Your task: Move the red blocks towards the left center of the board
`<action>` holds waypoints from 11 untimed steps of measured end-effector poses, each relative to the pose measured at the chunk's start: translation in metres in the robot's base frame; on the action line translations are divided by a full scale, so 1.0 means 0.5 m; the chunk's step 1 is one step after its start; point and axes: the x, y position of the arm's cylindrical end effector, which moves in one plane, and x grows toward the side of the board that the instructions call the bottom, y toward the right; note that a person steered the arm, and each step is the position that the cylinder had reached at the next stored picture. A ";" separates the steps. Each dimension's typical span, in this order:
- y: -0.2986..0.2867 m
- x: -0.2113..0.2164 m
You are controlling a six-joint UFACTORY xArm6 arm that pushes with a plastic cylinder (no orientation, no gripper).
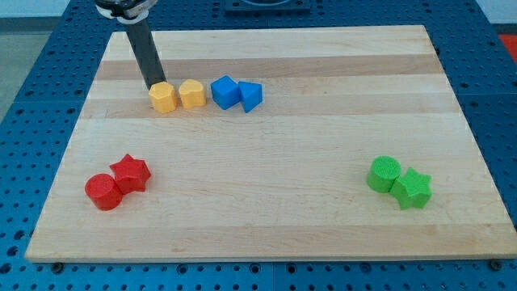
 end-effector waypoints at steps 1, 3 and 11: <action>-0.075 -0.013; -0.191 0.089; -0.229 0.305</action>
